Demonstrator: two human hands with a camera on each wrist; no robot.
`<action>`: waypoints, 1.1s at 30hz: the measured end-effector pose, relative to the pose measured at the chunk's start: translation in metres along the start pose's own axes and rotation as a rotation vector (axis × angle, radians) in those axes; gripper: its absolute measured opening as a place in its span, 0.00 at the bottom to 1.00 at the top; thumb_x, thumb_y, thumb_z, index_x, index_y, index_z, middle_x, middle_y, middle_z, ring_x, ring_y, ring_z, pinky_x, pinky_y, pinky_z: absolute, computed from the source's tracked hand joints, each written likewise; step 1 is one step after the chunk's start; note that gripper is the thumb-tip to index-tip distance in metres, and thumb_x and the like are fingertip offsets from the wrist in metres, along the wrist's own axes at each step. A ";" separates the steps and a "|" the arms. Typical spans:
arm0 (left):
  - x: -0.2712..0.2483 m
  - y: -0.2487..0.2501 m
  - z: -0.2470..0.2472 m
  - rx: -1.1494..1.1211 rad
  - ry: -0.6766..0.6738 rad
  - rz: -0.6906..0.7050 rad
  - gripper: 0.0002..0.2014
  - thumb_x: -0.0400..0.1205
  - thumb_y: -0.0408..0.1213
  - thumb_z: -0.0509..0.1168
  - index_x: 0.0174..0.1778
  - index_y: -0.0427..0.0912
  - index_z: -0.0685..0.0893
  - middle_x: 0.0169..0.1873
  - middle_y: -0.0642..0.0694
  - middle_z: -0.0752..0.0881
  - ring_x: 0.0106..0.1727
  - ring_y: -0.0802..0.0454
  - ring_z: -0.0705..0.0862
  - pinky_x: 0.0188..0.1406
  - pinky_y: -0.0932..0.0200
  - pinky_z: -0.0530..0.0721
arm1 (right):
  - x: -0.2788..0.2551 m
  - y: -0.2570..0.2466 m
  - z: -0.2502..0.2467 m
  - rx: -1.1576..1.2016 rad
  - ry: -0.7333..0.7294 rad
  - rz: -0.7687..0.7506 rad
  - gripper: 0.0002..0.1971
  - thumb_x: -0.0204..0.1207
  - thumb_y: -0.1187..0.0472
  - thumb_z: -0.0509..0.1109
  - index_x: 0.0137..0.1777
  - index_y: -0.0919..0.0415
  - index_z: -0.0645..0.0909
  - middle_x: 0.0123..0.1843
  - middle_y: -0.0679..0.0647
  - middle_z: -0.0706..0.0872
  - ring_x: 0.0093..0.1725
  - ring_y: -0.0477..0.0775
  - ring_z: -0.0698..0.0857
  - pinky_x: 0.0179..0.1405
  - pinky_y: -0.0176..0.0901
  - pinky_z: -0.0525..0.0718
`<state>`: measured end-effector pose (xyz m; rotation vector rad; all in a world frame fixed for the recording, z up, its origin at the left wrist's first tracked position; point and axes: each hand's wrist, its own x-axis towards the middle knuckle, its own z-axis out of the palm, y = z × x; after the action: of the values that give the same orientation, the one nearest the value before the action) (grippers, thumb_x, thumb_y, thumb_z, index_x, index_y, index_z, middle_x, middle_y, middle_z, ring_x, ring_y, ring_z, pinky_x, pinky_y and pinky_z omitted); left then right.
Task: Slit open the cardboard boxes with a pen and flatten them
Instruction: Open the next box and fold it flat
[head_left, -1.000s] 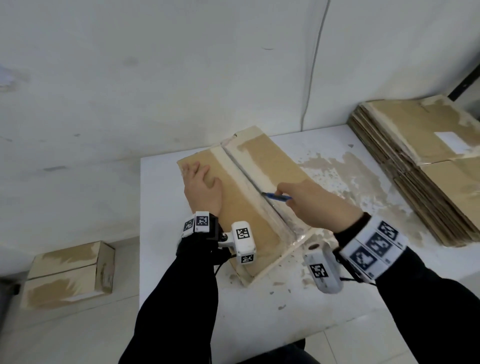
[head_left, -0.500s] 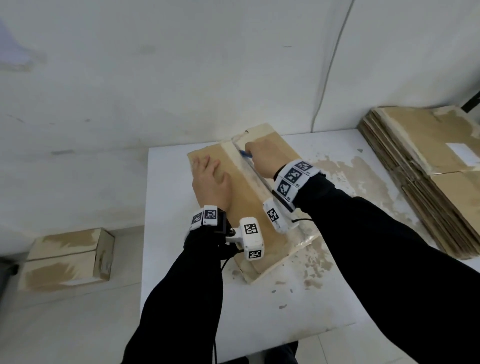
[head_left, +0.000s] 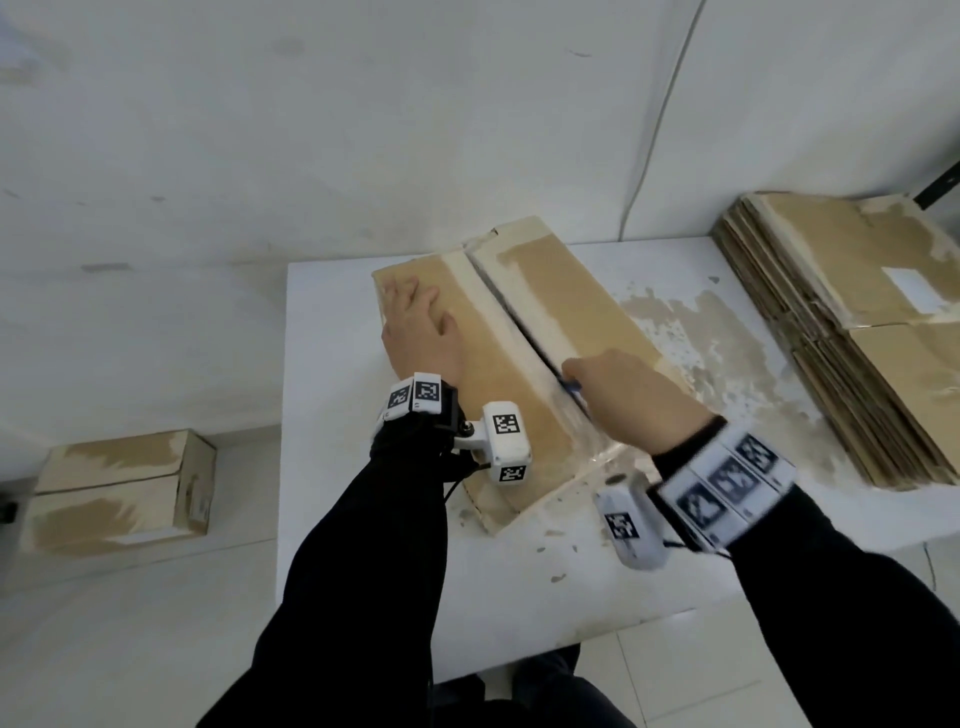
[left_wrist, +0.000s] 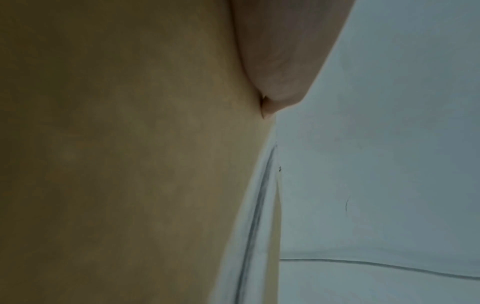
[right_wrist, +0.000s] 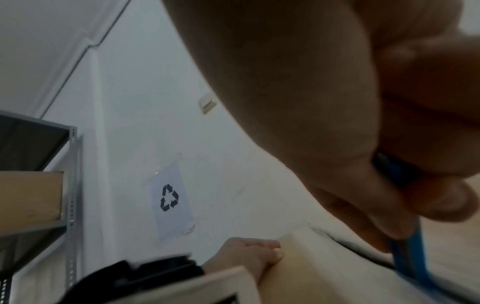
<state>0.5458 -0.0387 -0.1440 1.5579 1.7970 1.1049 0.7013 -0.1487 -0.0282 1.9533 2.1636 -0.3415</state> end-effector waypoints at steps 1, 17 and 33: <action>0.000 -0.001 0.000 0.001 -0.001 0.003 0.18 0.81 0.32 0.62 0.67 0.39 0.81 0.78 0.46 0.70 0.84 0.52 0.53 0.79 0.54 0.59 | -0.012 0.004 0.007 -0.001 0.006 0.014 0.13 0.80 0.74 0.53 0.55 0.64 0.77 0.32 0.53 0.72 0.27 0.50 0.68 0.24 0.40 0.64; -0.028 0.087 -0.021 0.817 -0.731 0.572 0.18 0.77 0.47 0.64 0.64 0.56 0.80 0.67 0.46 0.77 0.70 0.45 0.72 0.68 0.46 0.68 | -0.107 0.040 0.082 0.399 0.229 0.181 0.13 0.84 0.67 0.57 0.64 0.54 0.73 0.33 0.57 0.79 0.28 0.58 0.76 0.26 0.47 0.67; -0.061 0.141 -0.003 1.173 -1.216 0.807 0.34 0.61 0.52 0.81 0.58 0.48 0.72 0.55 0.49 0.67 0.56 0.52 0.64 0.57 0.49 0.73 | -0.107 0.069 0.101 0.909 0.198 0.136 0.11 0.84 0.64 0.59 0.63 0.55 0.77 0.27 0.59 0.73 0.23 0.51 0.65 0.24 0.39 0.62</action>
<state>0.6337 -0.0973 -0.0330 2.7503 0.7978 -0.9150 0.7808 -0.2742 -0.0943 2.6380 2.1642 -1.3463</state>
